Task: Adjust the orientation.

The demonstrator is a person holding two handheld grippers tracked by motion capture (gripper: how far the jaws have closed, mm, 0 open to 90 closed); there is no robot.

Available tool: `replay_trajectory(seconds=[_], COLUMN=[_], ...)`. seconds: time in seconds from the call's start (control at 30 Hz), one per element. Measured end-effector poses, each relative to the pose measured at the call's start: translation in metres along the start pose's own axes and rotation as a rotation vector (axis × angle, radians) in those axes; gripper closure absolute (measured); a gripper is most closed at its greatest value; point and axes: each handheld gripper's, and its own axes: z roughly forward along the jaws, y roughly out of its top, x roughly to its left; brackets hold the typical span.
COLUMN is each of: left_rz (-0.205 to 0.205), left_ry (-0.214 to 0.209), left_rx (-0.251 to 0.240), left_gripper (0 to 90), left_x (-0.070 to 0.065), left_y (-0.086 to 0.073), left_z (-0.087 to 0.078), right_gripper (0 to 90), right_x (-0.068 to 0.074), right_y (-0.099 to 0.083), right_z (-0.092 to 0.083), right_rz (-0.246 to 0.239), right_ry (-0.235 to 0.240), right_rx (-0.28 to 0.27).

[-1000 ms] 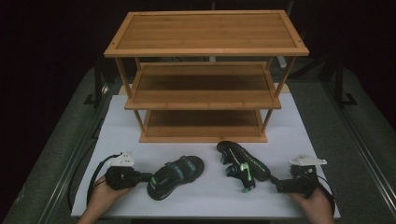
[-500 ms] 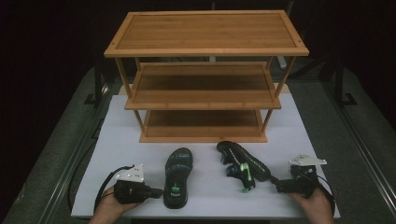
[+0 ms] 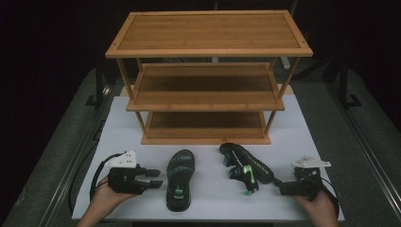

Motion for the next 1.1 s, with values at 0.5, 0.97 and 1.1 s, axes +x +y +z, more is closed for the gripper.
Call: replay_trajectory(seconds=[0.5, 0.97, 1.1], left_rz=[0.05, 0.104, 0.116], left_ry=[-0.06, -0.045, -0.044], left_rx=[0.042, 0.056, 0.04], left_gripper=[47.5, 68.2, 68.4], left_x=[0.008, 0.006, 0.01], left_y=[0.041, 0.038, 0.043], left_z=[0.045, 0.059, 0.059], right_gripper=[0.0, 0.0, 0.0], right_x=[0.0, 0.0, 0.0], right_y=[0.0, 0.0, 0.0], right_z=[0.0, 0.0, 0.0], right_rz=[0.002, 0.002, 0.001], right_ry=[0.001, 0.001, 0.001], right_rx=[-0.001, -0.001, -0.001])
